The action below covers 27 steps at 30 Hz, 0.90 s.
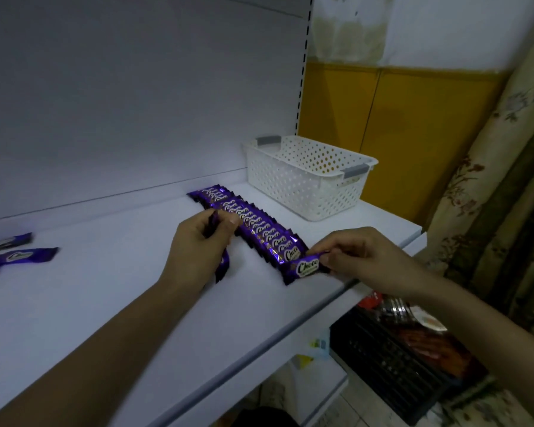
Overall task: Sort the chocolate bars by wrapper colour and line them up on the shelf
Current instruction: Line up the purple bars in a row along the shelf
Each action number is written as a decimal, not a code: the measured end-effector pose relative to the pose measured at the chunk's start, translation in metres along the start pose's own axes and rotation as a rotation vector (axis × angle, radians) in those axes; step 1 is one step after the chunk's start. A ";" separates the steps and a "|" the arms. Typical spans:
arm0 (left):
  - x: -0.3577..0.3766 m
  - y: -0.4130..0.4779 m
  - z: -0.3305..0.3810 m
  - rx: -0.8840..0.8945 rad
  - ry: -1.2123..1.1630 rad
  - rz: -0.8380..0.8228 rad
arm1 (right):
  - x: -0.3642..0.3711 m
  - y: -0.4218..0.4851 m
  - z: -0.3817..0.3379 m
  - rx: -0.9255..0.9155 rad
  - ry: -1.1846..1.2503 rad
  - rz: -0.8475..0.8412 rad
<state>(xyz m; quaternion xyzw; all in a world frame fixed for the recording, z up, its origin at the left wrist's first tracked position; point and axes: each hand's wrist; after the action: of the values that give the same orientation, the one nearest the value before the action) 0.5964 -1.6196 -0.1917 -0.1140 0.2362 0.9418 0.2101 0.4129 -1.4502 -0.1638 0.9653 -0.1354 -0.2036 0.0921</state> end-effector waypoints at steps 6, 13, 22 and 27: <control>0.003 -0.007 -0.001 0.031 0.060 -0.081 | -0.003 -0.004 0.002 0.085 -0.162 -0.016; 0.006 -0.005 -0.004 0.058 0.096 -0.104 | 0.001 -0.004 0.005 0.037 -0.242 -0.012; 0.004 -0.006 -0.004 0.073 0.135 -0.112 | 0.005 0.005 0.003 -0.049 -0.408 0.076; 0.007 -0.003 -0.003 0.074 0.163 -0.082 | 0.008 0.008 0.003 -0.059 -0.417 0.080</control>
<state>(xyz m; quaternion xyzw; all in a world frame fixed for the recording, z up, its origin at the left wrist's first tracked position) 0.5914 -1.6164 -0.1979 -0.1919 0.2821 0.9108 0.2326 0.4164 -1.4606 -0.1674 0.8930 -0.1834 -0.3991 0.0983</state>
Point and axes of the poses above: each hand's wrist, its own y-axis towards the middle knuckle, its own x-axis out of the palm, z = x × y, and after that the axes turned 14 degrees about y, right-handed
